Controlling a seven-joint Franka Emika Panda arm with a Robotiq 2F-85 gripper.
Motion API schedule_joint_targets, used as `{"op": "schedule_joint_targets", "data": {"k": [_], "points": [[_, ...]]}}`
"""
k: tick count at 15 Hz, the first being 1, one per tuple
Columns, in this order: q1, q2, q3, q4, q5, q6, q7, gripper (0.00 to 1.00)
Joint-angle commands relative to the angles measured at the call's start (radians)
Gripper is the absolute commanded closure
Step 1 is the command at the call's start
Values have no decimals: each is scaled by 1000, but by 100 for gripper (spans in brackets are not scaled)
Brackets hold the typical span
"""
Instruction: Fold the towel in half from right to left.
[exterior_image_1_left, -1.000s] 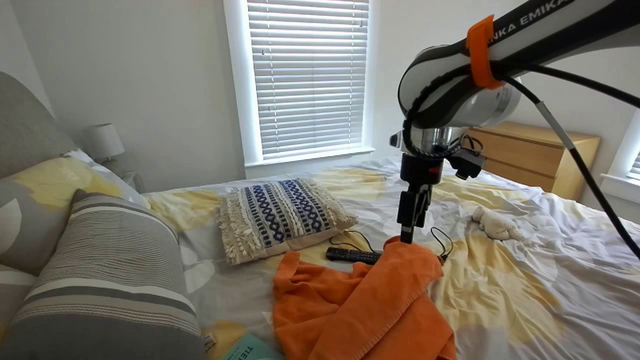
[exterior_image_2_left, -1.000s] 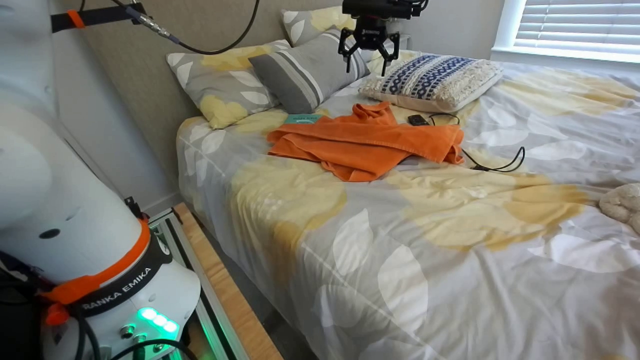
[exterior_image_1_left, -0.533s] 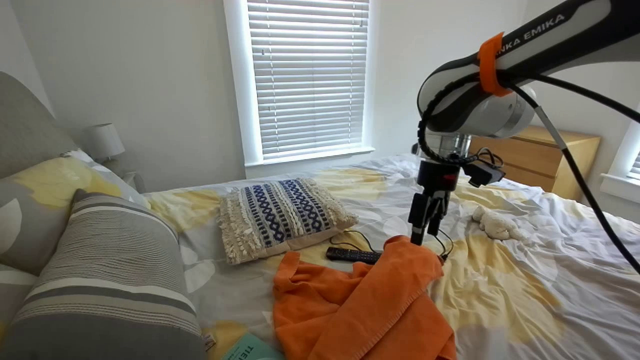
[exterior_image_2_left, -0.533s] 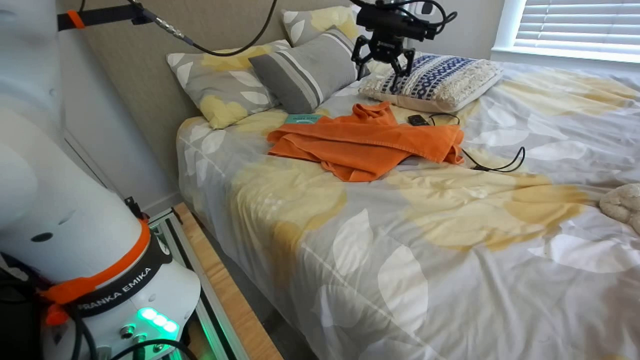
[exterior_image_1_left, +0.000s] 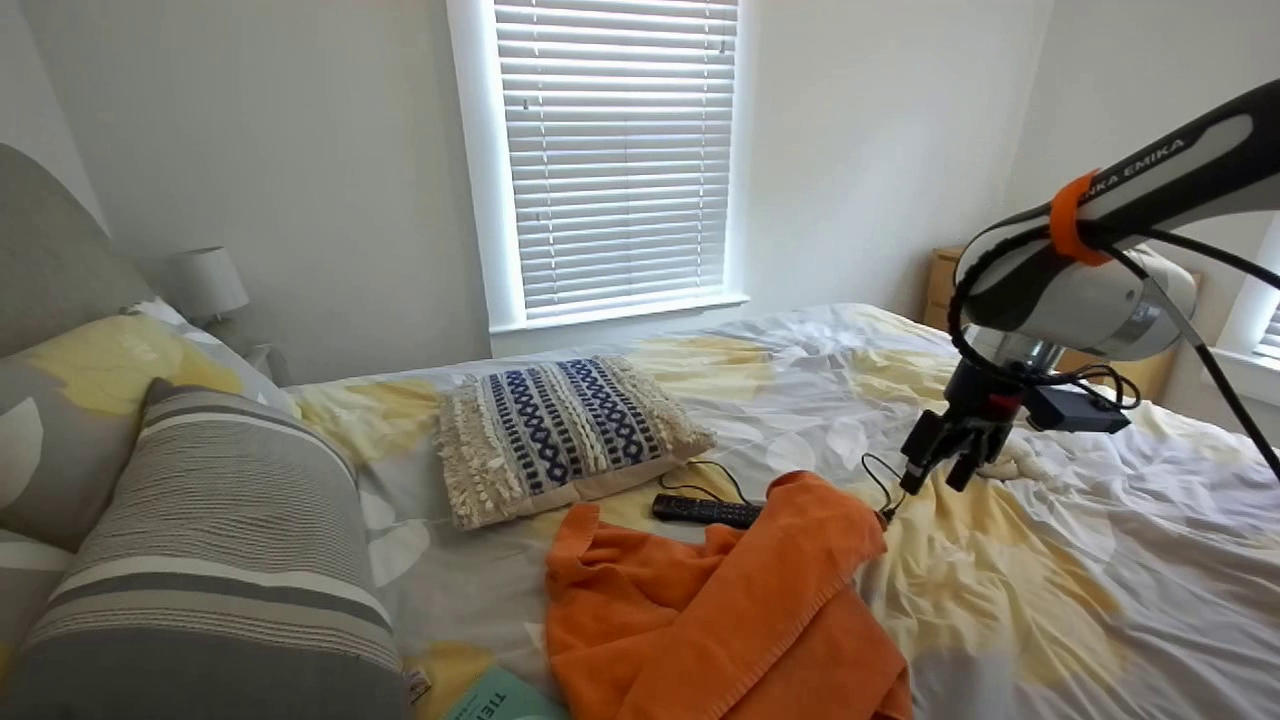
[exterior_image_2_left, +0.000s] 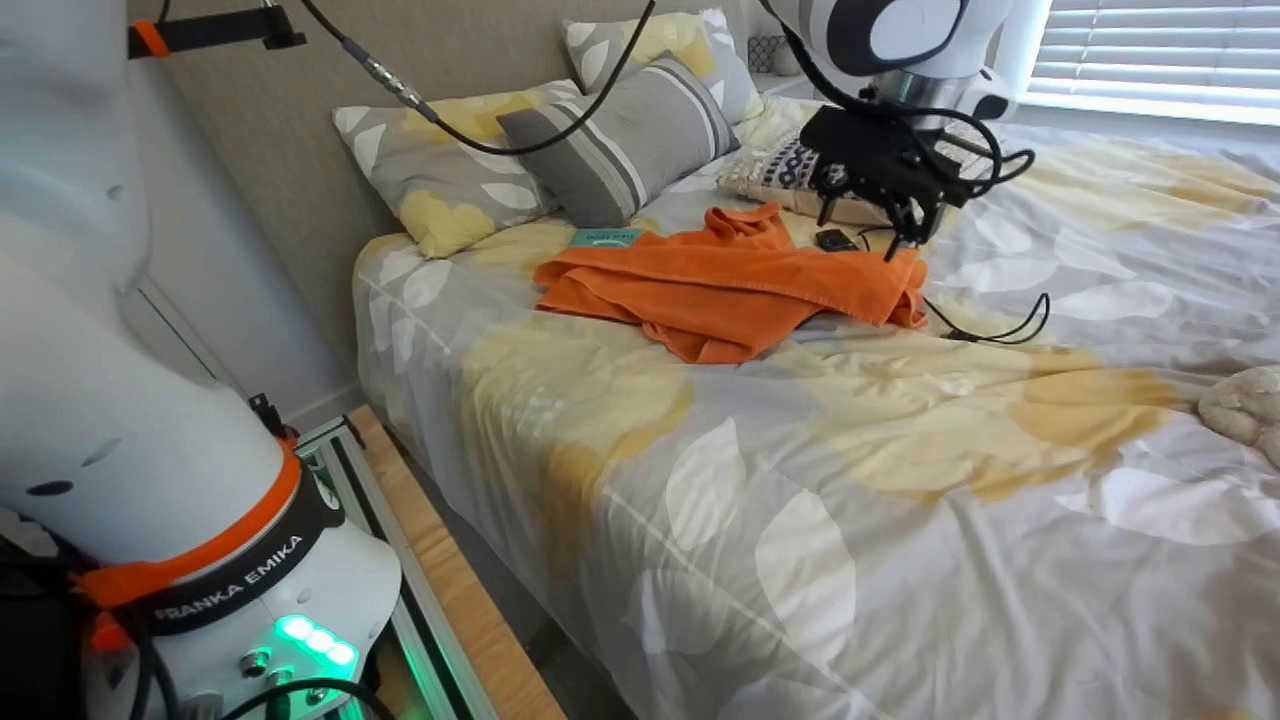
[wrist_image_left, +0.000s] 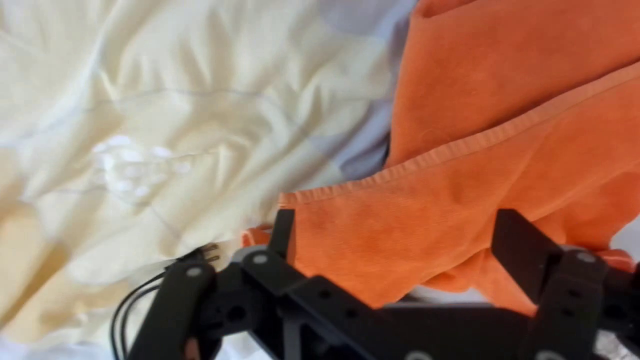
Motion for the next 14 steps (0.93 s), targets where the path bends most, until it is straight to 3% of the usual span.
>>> {"op": "schedule_joint_targets", "data": {"k": [1, 9, 14], "points": [[-25, 6, 11, -13, 0, 34, 6, 0], [-32, 14, 15, -19, 14, 54, 7, 0], [-132, 121, 99, 80, 157, 6, -117, 0]]}}
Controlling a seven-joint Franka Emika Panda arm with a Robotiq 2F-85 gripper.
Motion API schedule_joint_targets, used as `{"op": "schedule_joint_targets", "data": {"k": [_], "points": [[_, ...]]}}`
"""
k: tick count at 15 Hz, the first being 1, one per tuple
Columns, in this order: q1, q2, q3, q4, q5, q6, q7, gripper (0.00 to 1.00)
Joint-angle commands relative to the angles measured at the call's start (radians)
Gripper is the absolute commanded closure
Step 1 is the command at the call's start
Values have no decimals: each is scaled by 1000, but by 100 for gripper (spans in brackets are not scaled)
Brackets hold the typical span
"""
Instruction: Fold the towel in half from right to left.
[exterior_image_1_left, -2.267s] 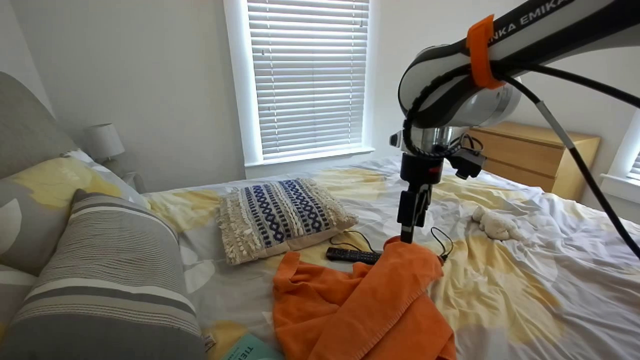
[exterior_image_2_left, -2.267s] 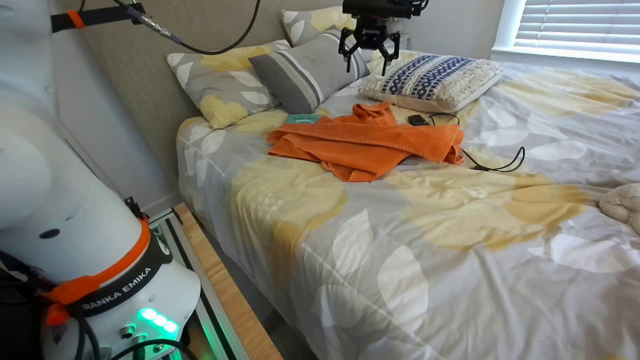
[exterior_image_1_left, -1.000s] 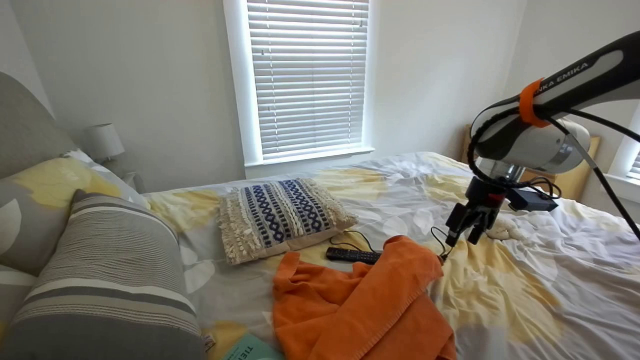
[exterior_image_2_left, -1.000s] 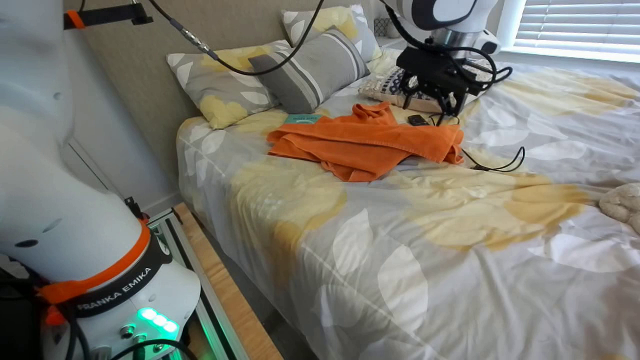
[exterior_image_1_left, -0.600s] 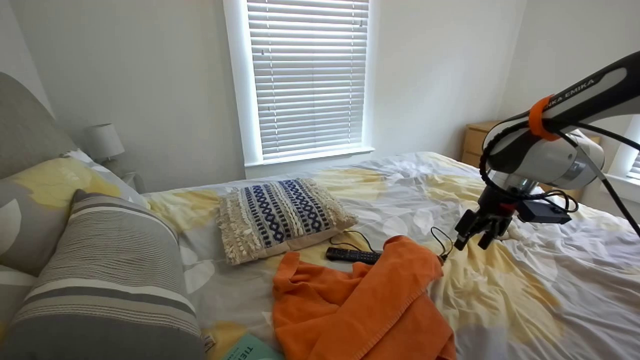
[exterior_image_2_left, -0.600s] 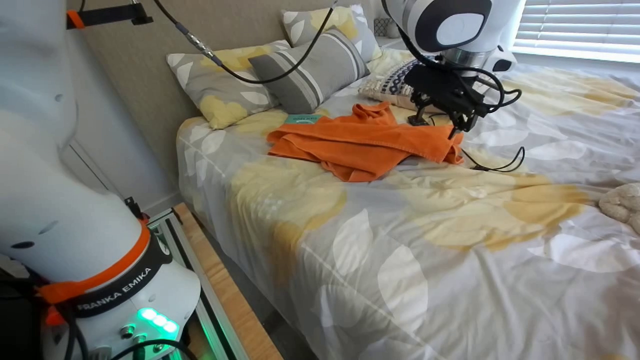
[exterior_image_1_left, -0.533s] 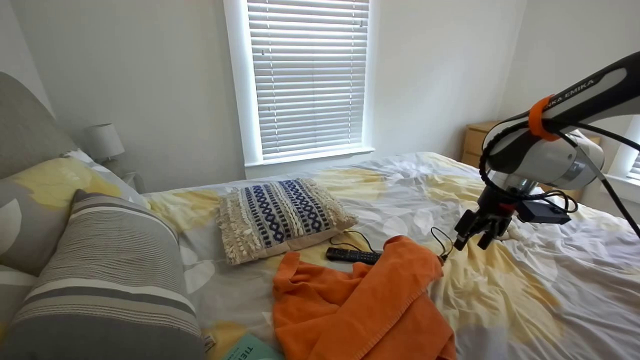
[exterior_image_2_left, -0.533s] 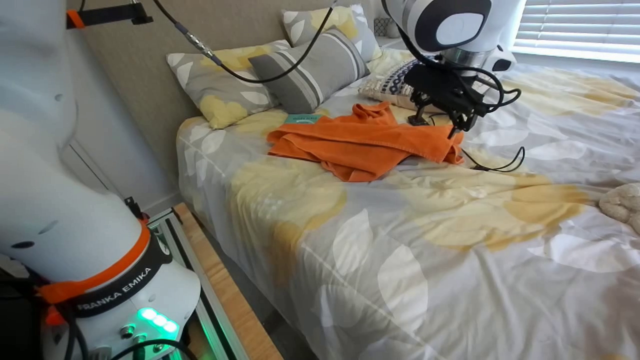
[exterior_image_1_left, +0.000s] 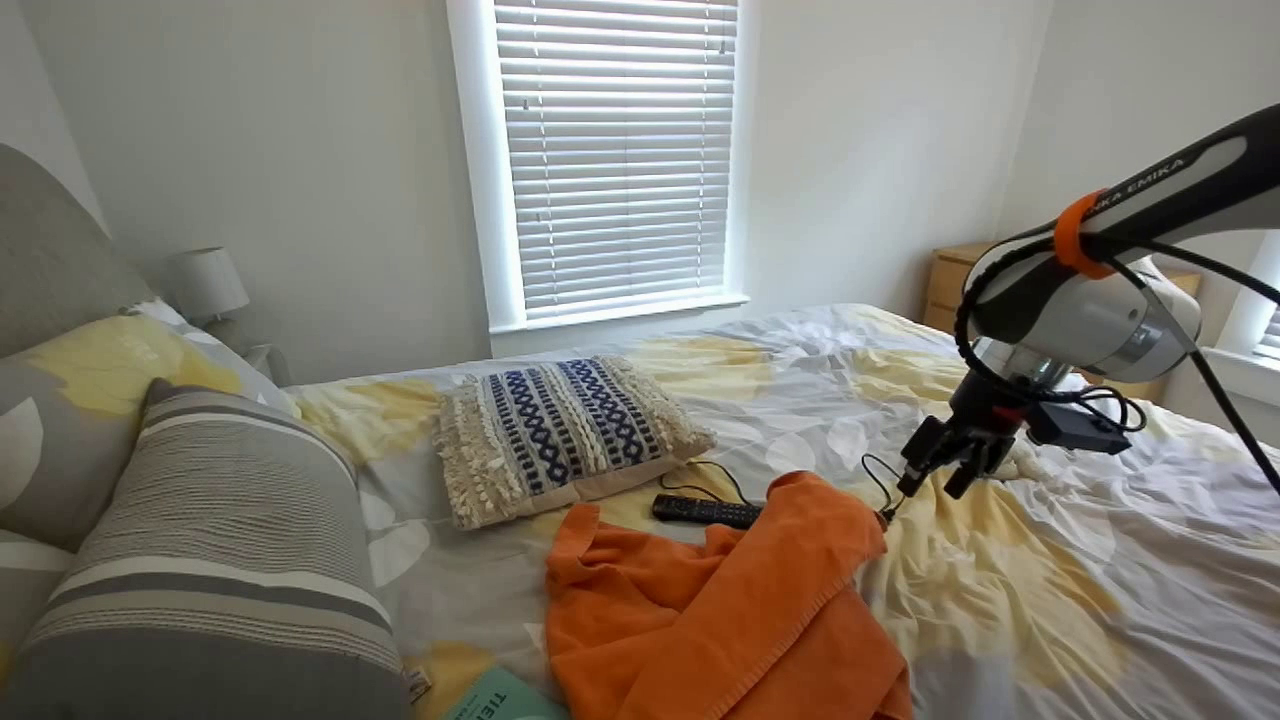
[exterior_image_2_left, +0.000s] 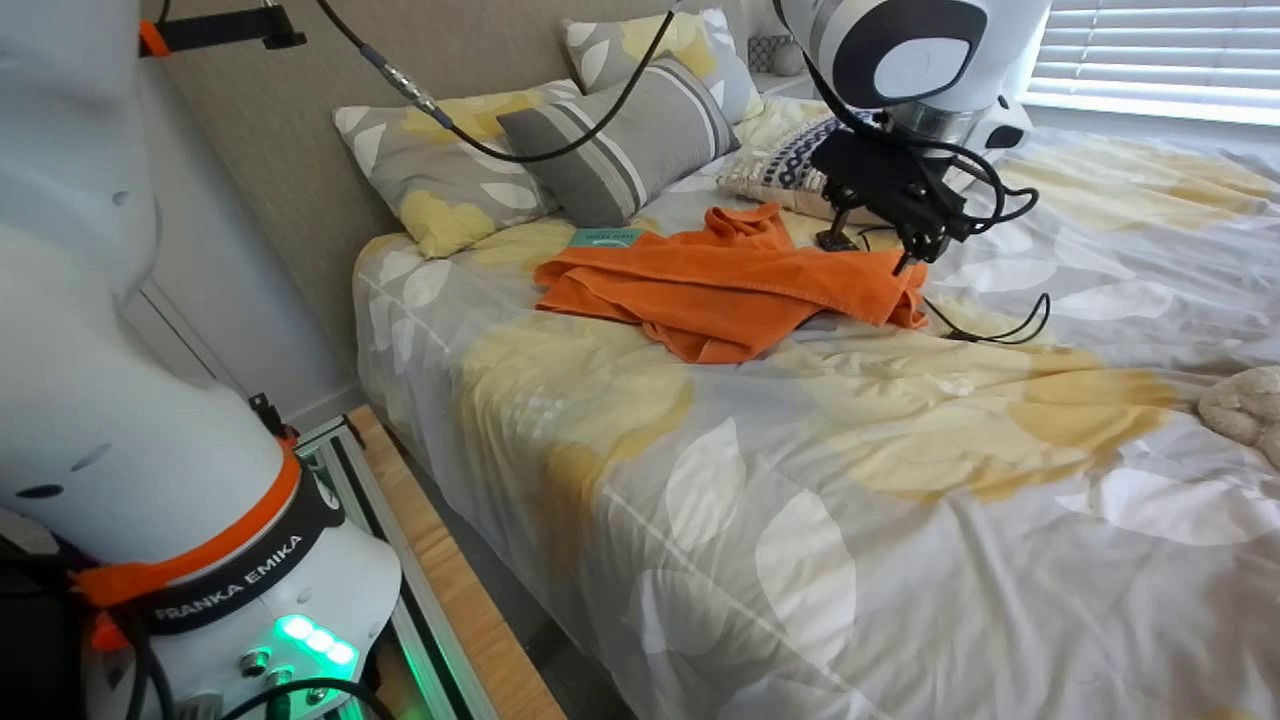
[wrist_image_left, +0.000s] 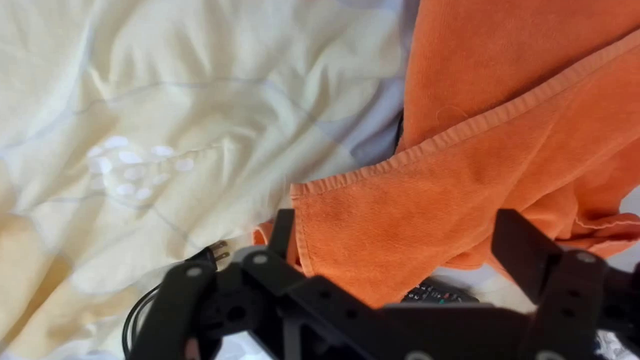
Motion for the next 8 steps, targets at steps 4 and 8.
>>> {"op": "schedule_joint_targets", "data": {"k": [4, 8], "points": [[-155, 177, 107, 134, 201, -87, -197, 0], [-194, 273, 118, 201, 329, -125, -321, 0]]}}
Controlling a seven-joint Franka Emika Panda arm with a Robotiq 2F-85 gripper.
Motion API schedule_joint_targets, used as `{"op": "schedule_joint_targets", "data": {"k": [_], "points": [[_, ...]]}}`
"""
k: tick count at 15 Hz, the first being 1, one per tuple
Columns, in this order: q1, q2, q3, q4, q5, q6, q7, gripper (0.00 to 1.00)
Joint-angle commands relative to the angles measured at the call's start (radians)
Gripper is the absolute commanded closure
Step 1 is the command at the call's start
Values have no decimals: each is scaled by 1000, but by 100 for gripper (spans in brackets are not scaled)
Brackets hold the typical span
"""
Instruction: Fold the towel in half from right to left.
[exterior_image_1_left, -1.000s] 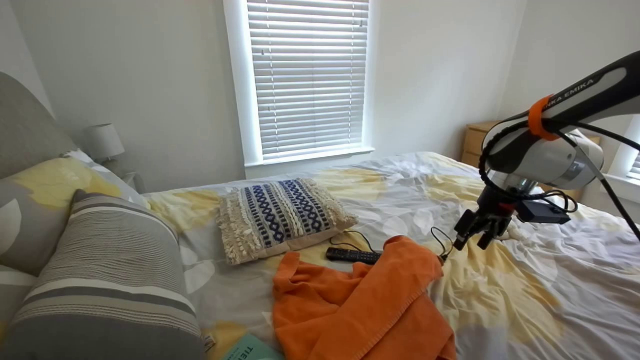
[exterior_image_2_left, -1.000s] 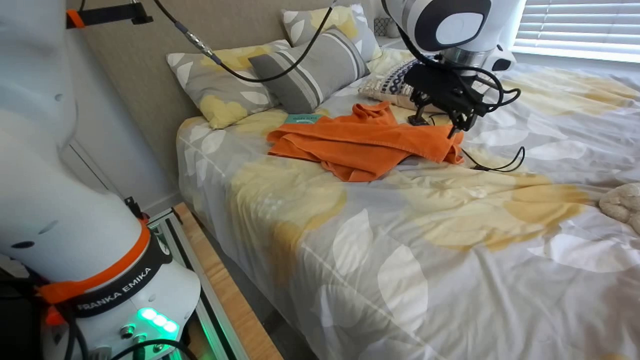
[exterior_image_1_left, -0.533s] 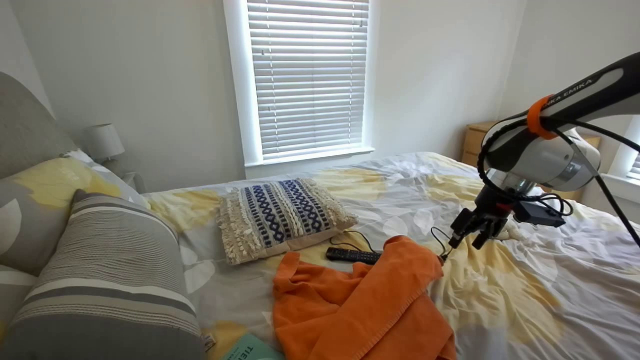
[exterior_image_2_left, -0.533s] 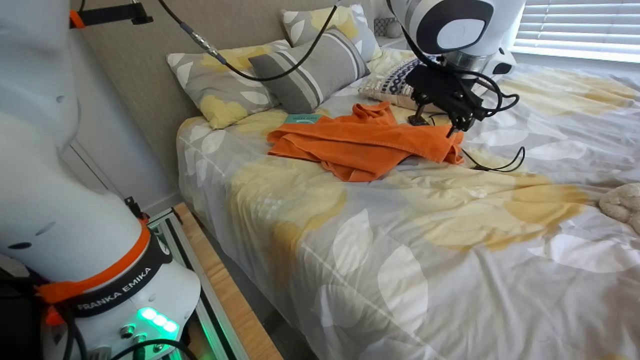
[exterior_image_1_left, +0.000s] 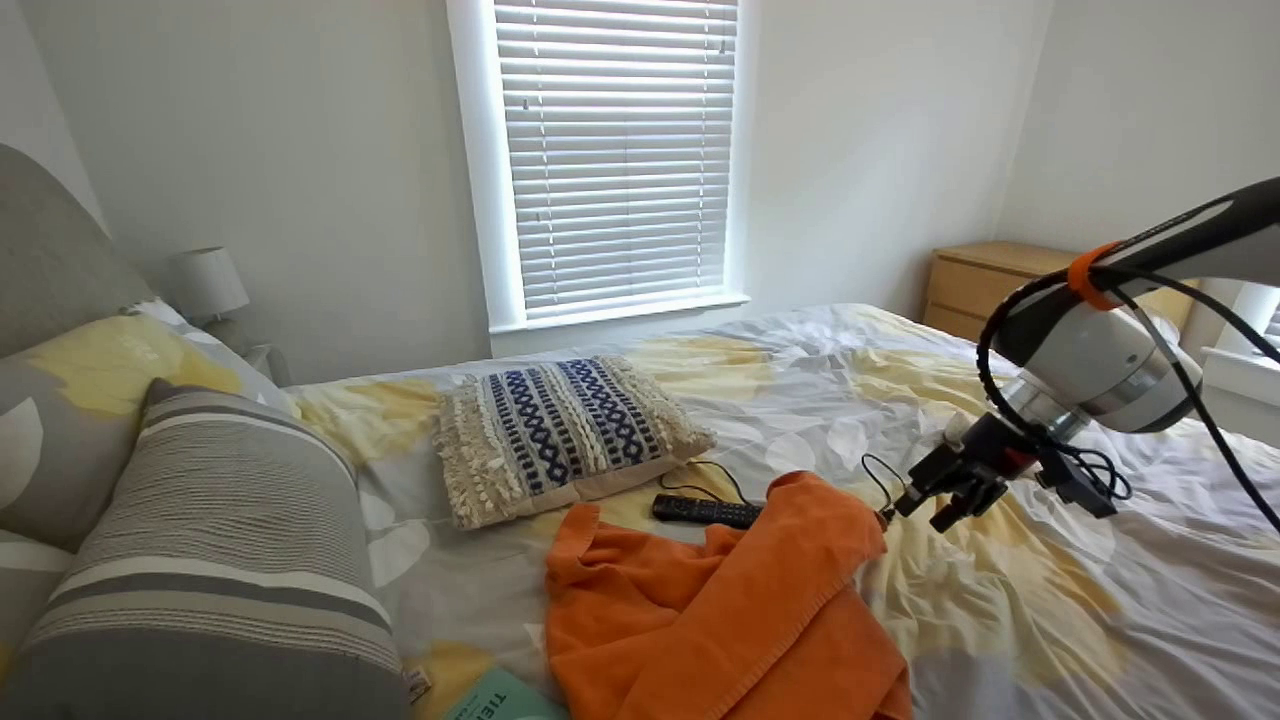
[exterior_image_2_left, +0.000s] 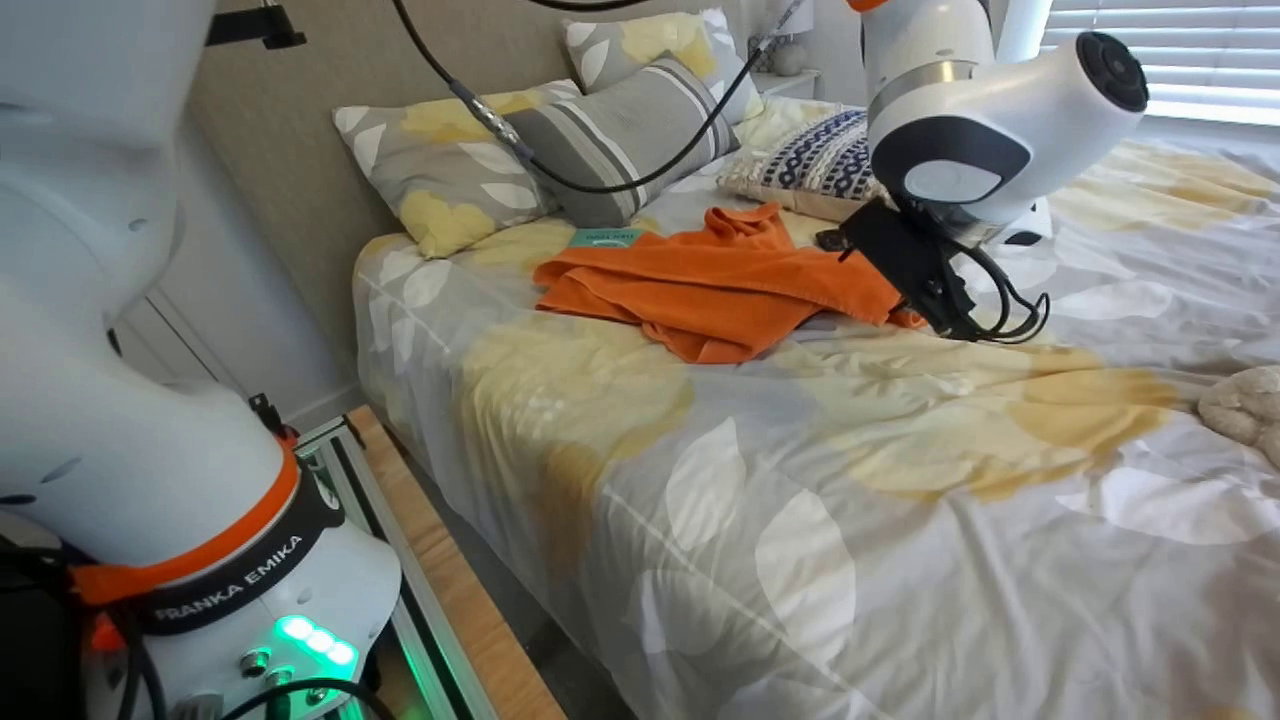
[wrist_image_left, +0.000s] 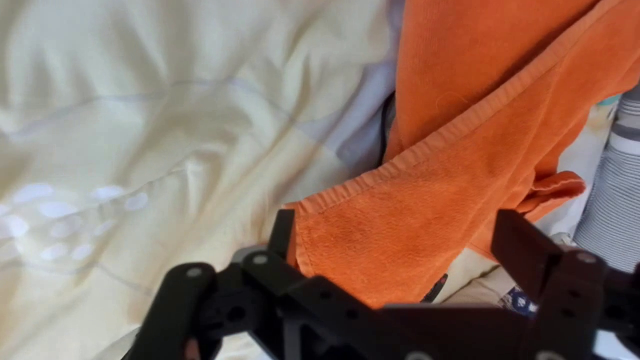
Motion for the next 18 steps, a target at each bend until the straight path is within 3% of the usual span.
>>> {"op": "schedule_joint_targets", "data": {"k": [1, 7, 14, 15, 16, 18], "points": [[-30, 109, 11, 105, 95, -64, -85, 0], [-1, 225, -2, 229, 147, -101, -114, 0], [28, 341, -3, 371, 132, -110, -118, 0], [28, 352, 0, 385, 130, -117, -121, 9], [28, 361, 2, 396, 130, -122, -122, 27], [29, 371, 4, 414, 129, -139, -116, 42]]}}
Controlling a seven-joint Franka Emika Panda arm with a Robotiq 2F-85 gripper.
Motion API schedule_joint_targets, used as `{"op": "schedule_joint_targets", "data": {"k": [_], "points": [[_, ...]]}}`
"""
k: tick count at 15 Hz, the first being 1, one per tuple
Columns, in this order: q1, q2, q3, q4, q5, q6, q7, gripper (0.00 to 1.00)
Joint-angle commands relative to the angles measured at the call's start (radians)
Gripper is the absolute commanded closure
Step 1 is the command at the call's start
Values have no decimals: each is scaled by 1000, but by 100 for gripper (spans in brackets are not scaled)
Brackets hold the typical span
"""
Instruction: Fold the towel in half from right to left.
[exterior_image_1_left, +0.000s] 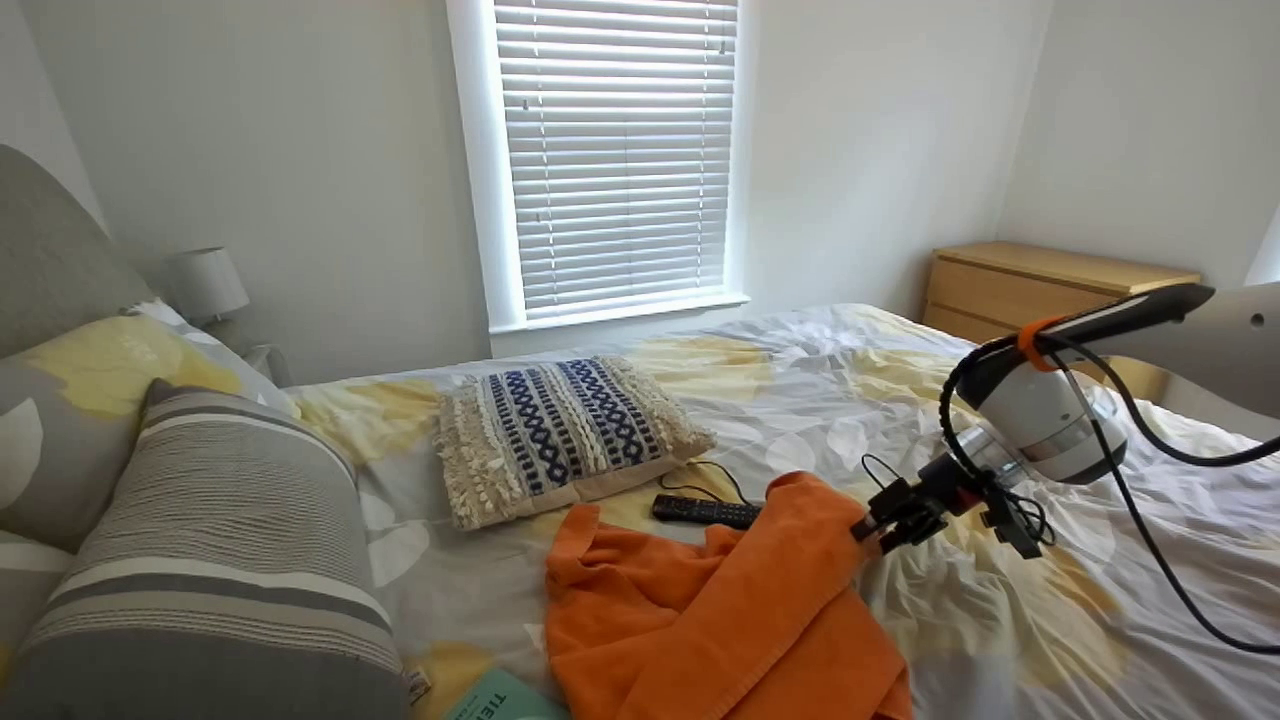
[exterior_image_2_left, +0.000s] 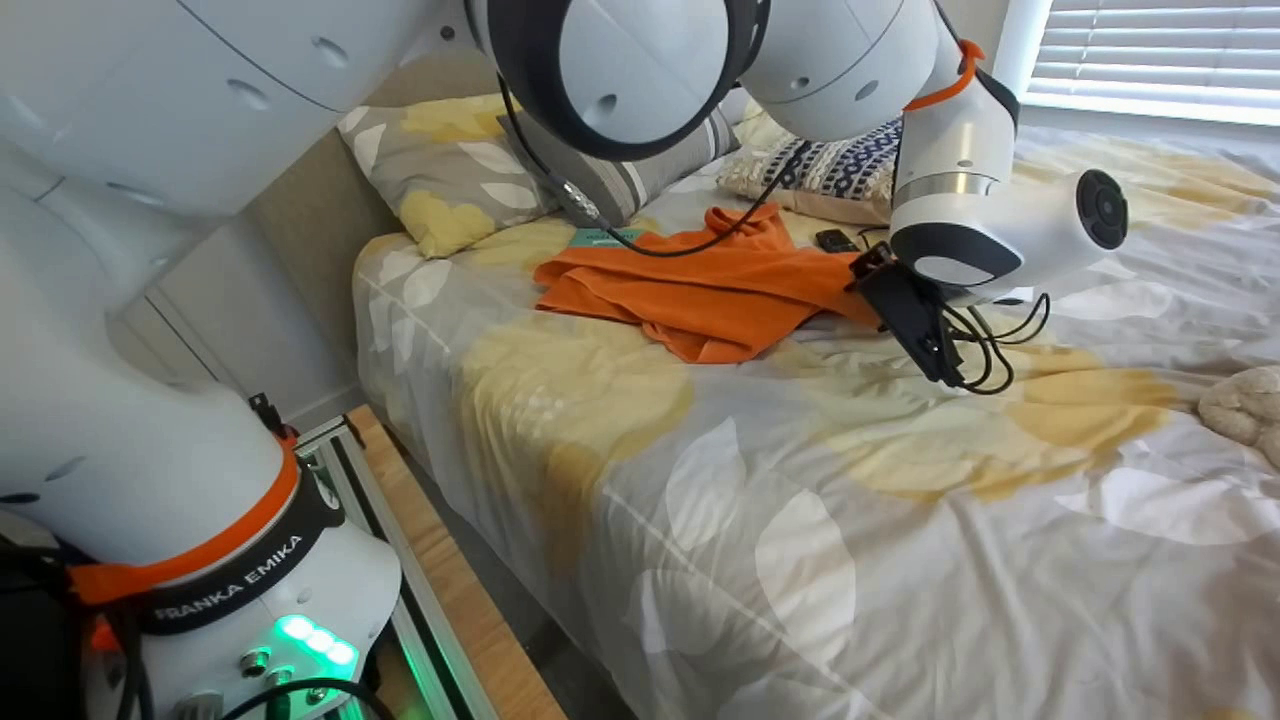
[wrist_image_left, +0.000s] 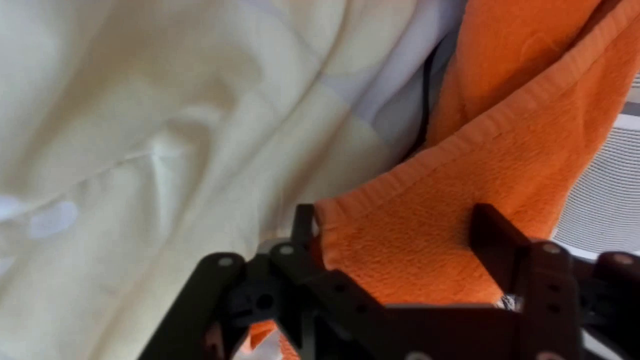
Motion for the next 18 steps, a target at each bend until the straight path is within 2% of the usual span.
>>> {"op": "schedule_joint_targets", "data": {"k": [1, 6, 8, 14, 18], "points": [[4, 53, -1, 80, 4, -60, -6, 51], [13, 19, -17, 71, -8, -112, 20, 89], [19, 0, -22, 65, -9, -118, 31, 99], [82, -130, -75, 12, -63, -101, 166, 98], [158, -192, -105, 42, -216, -115, 231, 98]]}}
